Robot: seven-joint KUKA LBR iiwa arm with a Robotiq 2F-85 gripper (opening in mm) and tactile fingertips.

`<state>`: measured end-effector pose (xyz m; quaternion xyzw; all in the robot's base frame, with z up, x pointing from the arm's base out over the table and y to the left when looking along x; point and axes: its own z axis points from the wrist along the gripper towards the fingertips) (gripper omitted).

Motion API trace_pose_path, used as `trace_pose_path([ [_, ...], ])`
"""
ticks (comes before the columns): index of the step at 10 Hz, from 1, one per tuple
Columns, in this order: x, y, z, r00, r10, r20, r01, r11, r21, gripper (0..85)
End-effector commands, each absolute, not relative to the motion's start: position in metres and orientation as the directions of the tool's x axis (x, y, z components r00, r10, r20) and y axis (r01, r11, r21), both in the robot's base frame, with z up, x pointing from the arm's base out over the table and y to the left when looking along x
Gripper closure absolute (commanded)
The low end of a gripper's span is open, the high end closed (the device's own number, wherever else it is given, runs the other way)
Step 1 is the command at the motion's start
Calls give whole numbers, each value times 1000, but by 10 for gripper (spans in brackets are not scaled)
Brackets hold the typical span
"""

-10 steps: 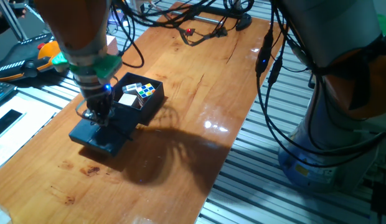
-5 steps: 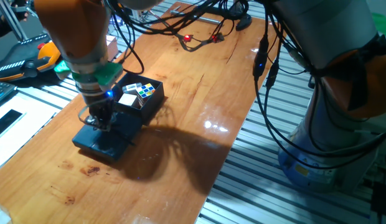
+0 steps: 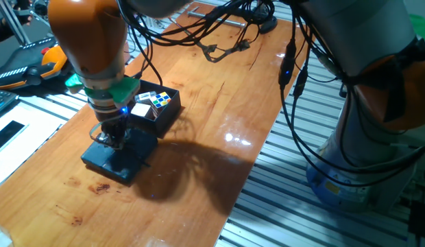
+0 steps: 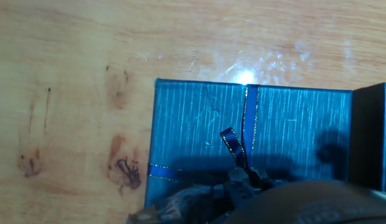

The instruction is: Take everything out of the gift box

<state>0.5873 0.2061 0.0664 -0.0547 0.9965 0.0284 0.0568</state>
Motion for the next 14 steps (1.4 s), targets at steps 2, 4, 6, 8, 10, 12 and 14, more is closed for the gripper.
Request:
trace_pose_path([
  [2, 588, 206, 66, -987, -100, -124, -107, 993, 50, 560],
  [4, 588, 208, 70, -990, -55, -129, -62, 997, 51, 447],
  [6, 589, 208, 78, -991, -30, -131, -34, 999, 31, 420],
  [8, 589, 204, 92, -992, 16, -129, 16, 1000, 1, 423],
  [10, 590, 198, 108, -991, 68, -117, 69, 998, -5, 430],
  [12, 590, 187, 122, -989, 82, -126, 85, 996, -14, 443],
  [14, 592, 176, 133, -992, 27, -127, 31, 999, -37, 450],
])
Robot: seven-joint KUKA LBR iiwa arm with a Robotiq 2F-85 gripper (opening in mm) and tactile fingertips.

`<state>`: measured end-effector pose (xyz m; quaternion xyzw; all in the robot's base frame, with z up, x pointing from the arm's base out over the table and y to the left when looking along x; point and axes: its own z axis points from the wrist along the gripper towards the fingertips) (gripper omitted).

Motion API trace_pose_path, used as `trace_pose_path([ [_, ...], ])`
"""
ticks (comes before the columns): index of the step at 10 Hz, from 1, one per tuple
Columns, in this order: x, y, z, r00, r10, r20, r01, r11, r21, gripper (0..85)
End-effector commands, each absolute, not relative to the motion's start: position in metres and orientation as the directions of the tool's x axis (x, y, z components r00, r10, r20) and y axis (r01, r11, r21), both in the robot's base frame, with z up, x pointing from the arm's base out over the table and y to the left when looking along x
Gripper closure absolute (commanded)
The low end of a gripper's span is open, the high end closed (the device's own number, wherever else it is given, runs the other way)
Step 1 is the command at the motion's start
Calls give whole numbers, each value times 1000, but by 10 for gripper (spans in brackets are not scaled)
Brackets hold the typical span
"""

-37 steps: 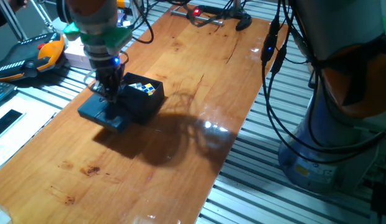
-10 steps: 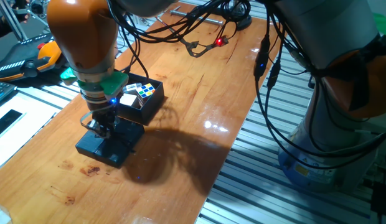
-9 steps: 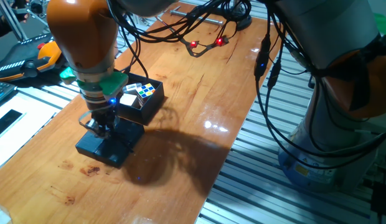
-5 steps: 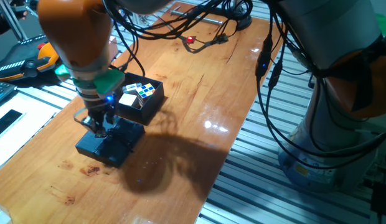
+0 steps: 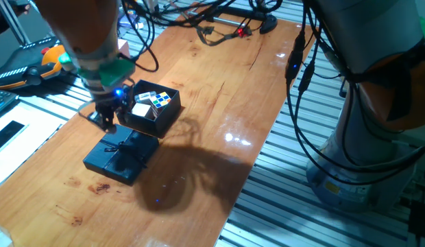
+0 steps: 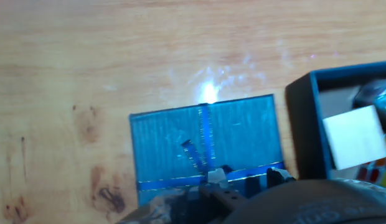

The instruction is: Take everything out of the gift box

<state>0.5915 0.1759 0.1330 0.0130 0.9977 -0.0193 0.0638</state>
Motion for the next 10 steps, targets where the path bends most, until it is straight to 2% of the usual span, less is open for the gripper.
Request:
trace_pose_path([
  [1, 592, 171, 135, -992, -4, -127, 1, 999, -41, 453],
  [4, 595, 149, 136, -986, -96, -134, -95, 995, -17, 460],
  [10, 599, 114, 142, -964, -233, -126, -230, 972, -39, 463],
])
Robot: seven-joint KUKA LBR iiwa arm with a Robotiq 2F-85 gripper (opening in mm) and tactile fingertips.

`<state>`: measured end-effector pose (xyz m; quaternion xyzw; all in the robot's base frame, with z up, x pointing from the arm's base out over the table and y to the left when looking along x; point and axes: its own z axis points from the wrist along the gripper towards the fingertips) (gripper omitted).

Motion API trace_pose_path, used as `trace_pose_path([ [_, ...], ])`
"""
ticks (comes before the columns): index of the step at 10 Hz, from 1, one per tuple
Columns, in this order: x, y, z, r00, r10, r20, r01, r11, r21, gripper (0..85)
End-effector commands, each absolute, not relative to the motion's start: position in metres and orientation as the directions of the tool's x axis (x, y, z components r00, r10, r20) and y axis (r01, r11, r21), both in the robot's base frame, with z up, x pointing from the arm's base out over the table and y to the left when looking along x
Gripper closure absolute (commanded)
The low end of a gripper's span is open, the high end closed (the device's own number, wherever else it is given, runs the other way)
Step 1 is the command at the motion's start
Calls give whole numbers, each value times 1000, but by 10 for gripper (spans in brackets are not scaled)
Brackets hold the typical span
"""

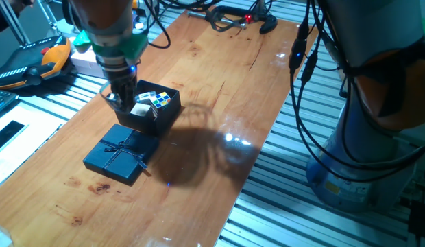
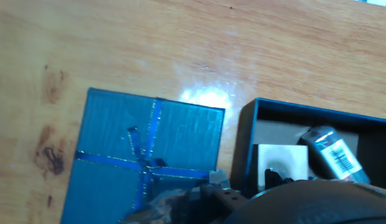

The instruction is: Take everything out of the gift box

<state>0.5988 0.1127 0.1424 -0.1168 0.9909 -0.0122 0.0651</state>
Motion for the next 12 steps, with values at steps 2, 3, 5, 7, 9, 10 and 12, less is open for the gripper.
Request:
trace_pose_path([
  [2, 598, 106, 140, -962, -243, -128, -240, 970, -38, 467],
  [3, 597, 102, 138, -960, -250, -130, -247, 968, -38, 467],
  [5, 595, 94, 135, -954, -269, -131, -266, 963, -34, 467],
  [7, 594, 90, 134, -952, -278, -127, -277, 960, -32, 467],
  [9, 594, 87, 133, -949, -291, -125, -290, 957, -25, 463],
  [10, 594, 86, 132, -948, -292, -125, -291, 956, -25, 463],
  [12, 596, 82, 131, -955, -273, -116, -273, 962, -17, 463],
])
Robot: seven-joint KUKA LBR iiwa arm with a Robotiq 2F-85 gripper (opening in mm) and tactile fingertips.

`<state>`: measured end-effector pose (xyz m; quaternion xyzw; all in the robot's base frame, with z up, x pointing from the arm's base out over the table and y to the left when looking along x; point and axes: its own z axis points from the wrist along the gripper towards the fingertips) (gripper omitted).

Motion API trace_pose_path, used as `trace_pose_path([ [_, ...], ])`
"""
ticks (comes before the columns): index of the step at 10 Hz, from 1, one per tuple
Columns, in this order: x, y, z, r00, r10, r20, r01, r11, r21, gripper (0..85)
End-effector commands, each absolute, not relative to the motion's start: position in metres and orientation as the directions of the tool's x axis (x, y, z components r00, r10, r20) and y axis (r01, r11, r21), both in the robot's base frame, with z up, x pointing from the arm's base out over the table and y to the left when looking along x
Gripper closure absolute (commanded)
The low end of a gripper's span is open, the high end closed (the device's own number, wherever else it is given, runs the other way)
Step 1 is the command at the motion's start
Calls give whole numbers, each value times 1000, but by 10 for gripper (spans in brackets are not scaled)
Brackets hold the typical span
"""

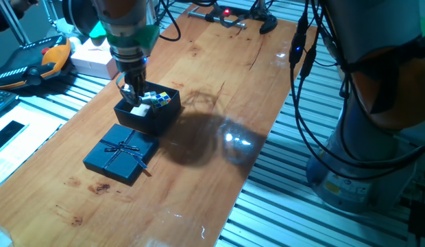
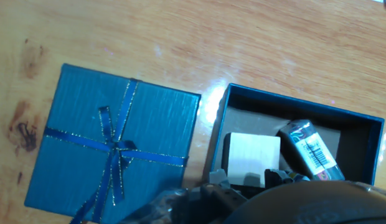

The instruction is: Take everything out of the gift box

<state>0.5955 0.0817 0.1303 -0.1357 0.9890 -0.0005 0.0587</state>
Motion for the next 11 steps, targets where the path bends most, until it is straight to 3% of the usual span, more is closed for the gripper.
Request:
trace_pose_path([
  [1, 596, 81, 130, -962, -251, -110, -251, 968, -16, 463],
  [4, 596, 80, 128, -983, -163, -89, -163, 987, -7, 460],
  [11, 595, 76, 127, -990, -117, -84, -116, 993, -14, 467],
])
